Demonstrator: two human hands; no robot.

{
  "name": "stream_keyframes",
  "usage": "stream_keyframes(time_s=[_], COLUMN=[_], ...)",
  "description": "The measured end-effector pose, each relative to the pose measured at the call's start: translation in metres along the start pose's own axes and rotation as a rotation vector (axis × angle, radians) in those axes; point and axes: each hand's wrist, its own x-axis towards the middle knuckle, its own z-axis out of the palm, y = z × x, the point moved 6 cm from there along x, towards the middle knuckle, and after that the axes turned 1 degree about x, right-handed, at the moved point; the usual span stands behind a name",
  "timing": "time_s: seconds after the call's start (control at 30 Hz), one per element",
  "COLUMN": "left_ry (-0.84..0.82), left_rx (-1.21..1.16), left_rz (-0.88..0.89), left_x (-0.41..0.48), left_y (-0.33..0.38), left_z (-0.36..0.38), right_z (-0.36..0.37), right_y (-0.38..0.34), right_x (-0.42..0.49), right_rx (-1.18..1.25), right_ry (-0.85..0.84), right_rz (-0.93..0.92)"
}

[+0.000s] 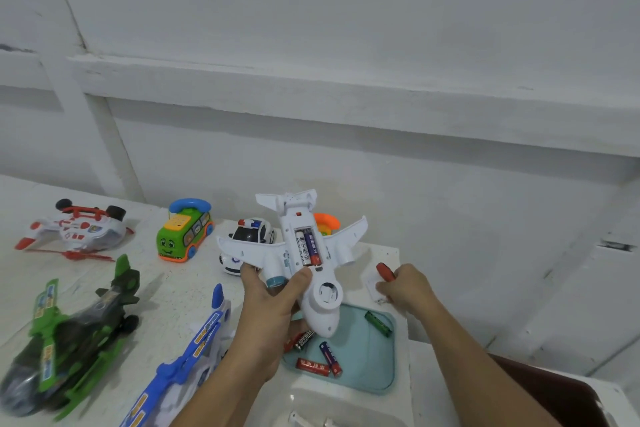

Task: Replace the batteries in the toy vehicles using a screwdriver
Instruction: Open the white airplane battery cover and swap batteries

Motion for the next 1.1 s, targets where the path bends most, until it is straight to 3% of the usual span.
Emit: stream_keyframes(time_s=[0.23, 0.4, 0.63, 0.7, 0.83, 0.9, 1.1], left_ry=[0.039, 0.021, -0.002, -0.022, -0.069, -0.093, -0.16], left_rx=[0.123, 0.145, 0.144, 0.133, 0.098, 0.081, 0.154], left_rz=[0.124, 0.175, 0.244, 0.253, 0.243, 0.235, 0.268], left_x=[-0.011, -0.018, -0.032, -0.035, -0.043, -0.047, -0.057], left_y=[0.011, 0.016, 0.023, 0.024, 0.026, 0.028, 0.034], left_z=[-0.004, -0.006, -0.01, -0.009, -0.008, -0.007, -0.012], right_z=[0.006, -0.005, -0.111, -0.126, -0.111, -0.093, -0.056], right_y=[-0.001, -0.003, -0.069, -0.091, -0.122, -0.128, -0.132], right_x=[-0.001, -0.013, -0.094, -0.12, -0.15, -0.159, -0.179], right_rx=[-0.069, 0.064, 0.539, 0.8, 1.118, 1.124, 1.042], right_ry=[0.025, 0.088, 0.589, 0.532, 0.201, 0.071, 0.028], right_rz=[-0.036, -0.048, -0.384, -0.49, -0.591, -0.594, -0.626])
